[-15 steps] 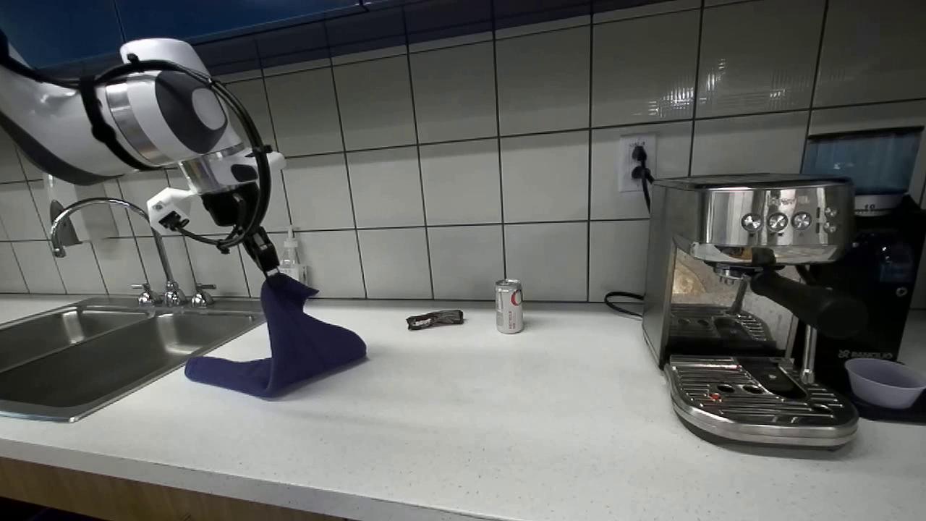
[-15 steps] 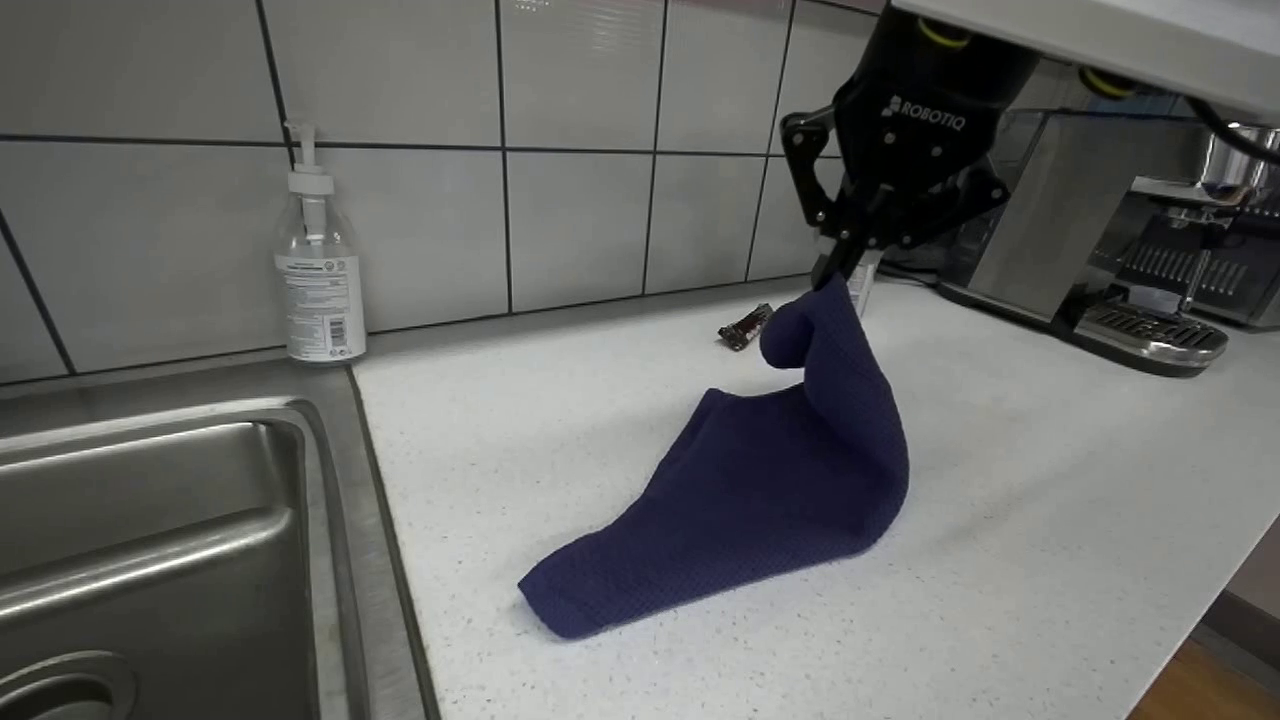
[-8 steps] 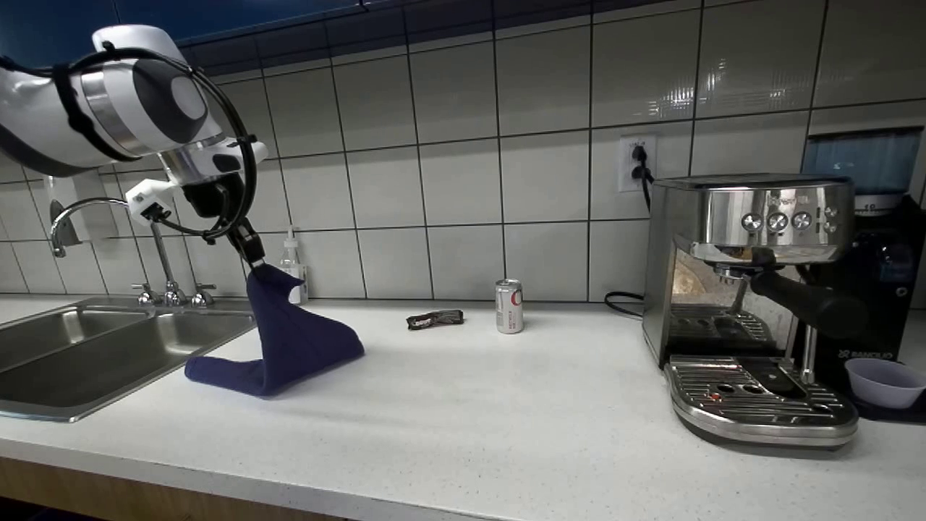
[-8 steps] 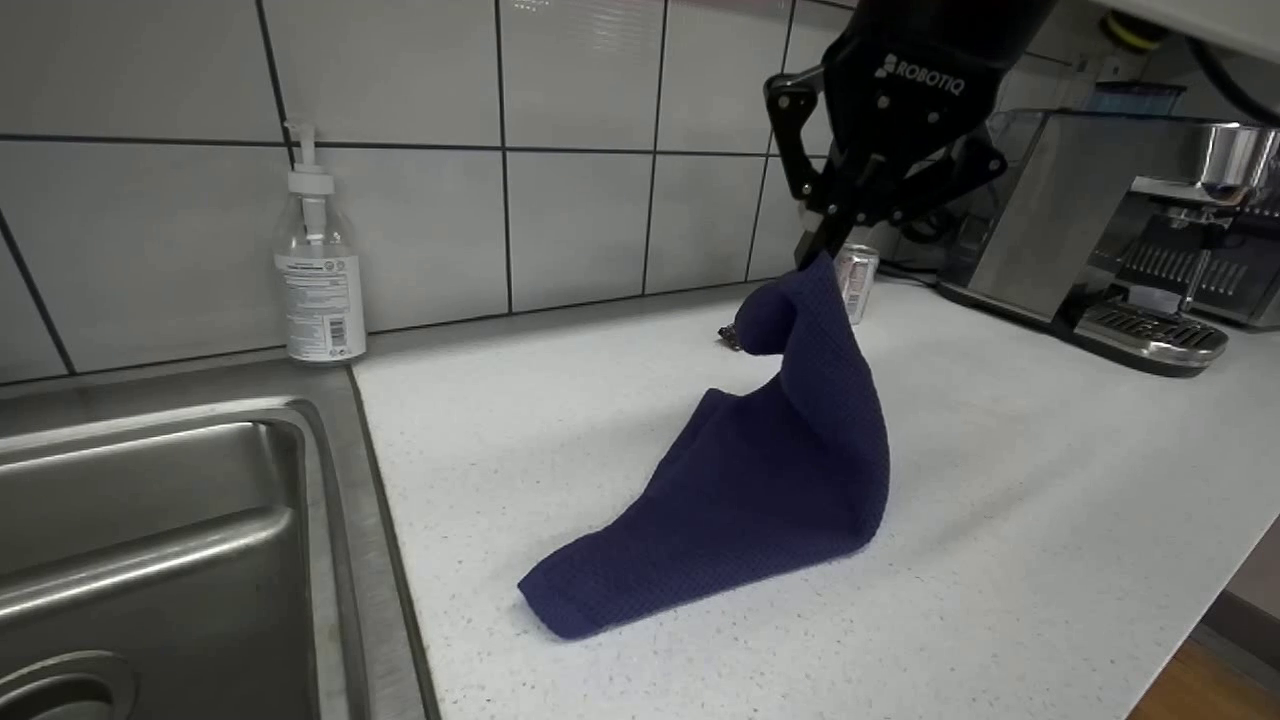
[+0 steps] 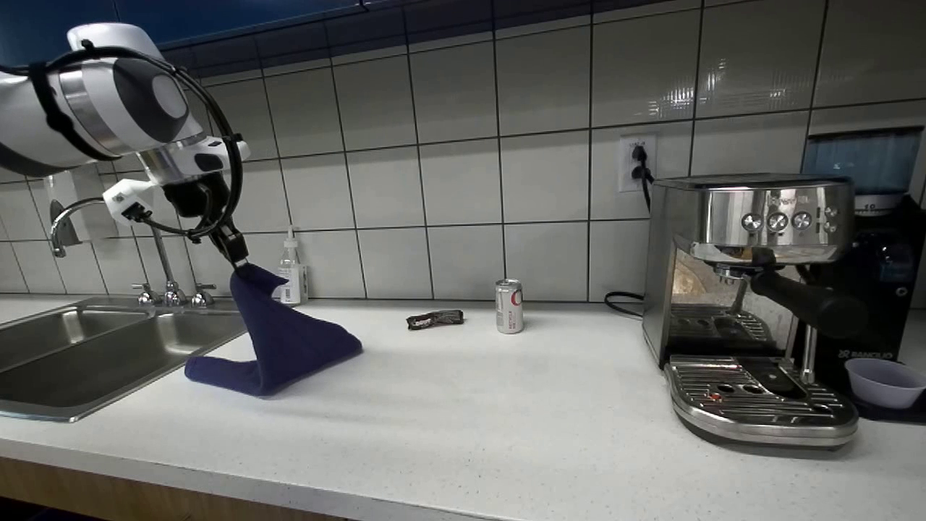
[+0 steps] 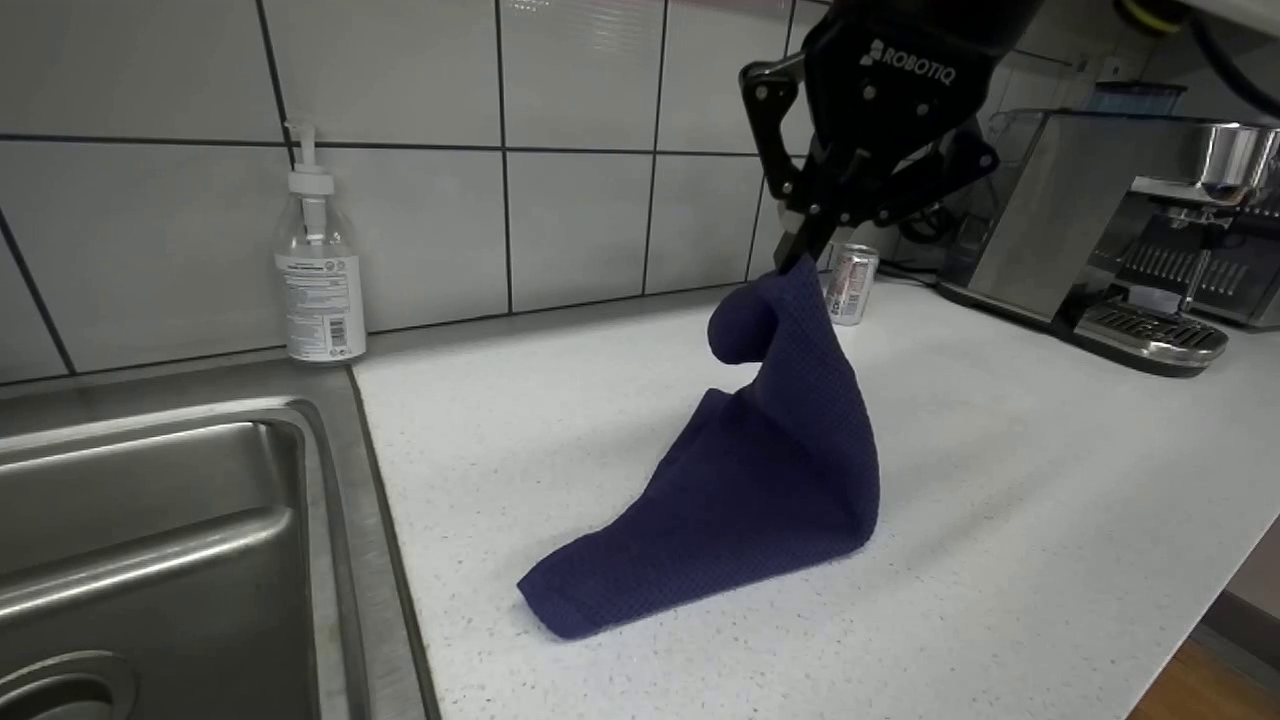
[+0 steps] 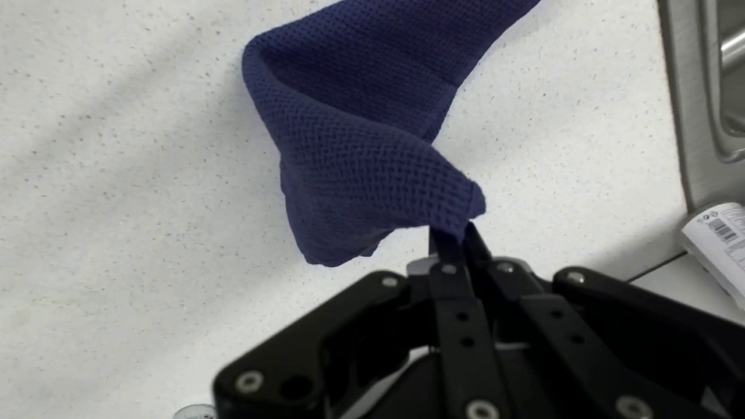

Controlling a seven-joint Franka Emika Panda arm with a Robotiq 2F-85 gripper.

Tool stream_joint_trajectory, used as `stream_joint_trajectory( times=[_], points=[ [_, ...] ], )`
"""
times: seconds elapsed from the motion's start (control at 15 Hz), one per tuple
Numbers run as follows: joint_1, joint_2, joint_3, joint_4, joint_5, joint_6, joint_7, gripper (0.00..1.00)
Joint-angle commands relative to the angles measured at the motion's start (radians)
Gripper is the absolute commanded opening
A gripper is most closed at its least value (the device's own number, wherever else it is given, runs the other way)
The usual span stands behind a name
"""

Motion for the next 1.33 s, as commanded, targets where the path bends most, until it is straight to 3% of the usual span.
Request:
stream_joint_trajectory(
  times=[0.0, 1.27],
  points=[
    [0.014, -0.013, 0.023, 0.003, 0.008, -0.021, 0.002, 0.01],
    [0.086, 0.056, 0.059, -0.008, 0.009, -0.052, -0.012, 0.01]
  ],
)
